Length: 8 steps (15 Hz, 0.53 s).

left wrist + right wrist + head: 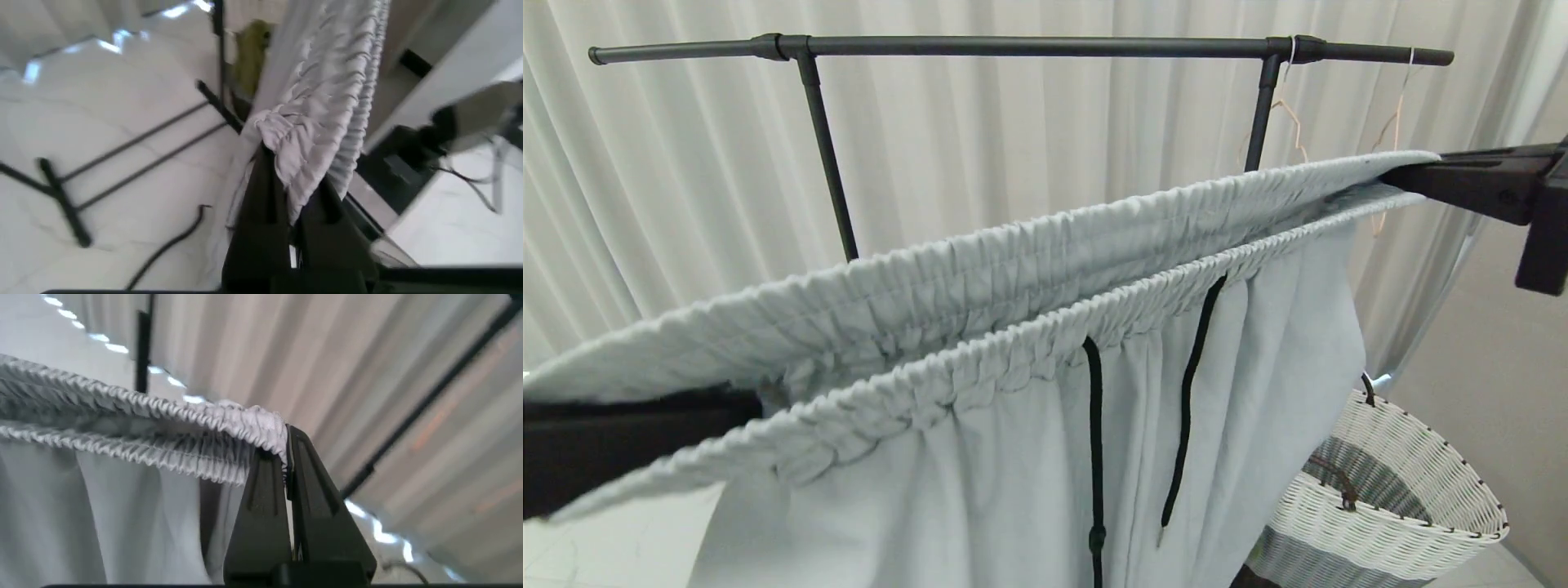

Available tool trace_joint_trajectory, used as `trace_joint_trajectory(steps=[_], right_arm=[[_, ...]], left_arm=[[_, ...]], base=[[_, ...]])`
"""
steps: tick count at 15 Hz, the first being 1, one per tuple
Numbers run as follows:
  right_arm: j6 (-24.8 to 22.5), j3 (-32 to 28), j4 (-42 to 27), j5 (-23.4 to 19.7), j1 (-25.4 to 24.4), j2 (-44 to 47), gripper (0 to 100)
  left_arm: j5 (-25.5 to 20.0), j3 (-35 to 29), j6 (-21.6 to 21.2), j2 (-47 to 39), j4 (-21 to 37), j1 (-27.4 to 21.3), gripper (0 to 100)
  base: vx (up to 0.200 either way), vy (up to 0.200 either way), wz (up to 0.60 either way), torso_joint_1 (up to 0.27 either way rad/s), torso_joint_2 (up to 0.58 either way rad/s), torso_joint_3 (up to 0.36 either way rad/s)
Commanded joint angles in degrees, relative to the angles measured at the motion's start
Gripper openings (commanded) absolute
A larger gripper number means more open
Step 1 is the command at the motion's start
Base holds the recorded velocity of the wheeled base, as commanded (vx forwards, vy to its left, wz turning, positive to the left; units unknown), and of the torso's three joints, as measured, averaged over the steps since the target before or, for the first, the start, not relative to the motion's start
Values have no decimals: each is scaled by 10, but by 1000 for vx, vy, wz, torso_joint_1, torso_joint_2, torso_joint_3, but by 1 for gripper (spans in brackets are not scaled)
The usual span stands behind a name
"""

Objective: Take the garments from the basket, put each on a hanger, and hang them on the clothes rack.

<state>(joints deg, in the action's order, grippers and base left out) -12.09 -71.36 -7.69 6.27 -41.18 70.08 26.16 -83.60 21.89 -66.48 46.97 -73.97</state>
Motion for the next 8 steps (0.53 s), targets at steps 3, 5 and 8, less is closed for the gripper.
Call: trace_joint_trajectory(steps=[3,5,8], right_arm=[[51,-18,-76,0,0,-49,0],[51,-1,-76,0,-12,-57,0],[52,-2,-73,0,-11,-55,0]], left_arm=[[7,-68,-67,-99,-74,144,0],[21,-46,-65,-104,-80,145,0],[25,-62,-67,-114,-116,145,0]], base=[[0,0,0,0,0,0],[0,0,0,0,0,0],[0,0,0,0,0,0]])
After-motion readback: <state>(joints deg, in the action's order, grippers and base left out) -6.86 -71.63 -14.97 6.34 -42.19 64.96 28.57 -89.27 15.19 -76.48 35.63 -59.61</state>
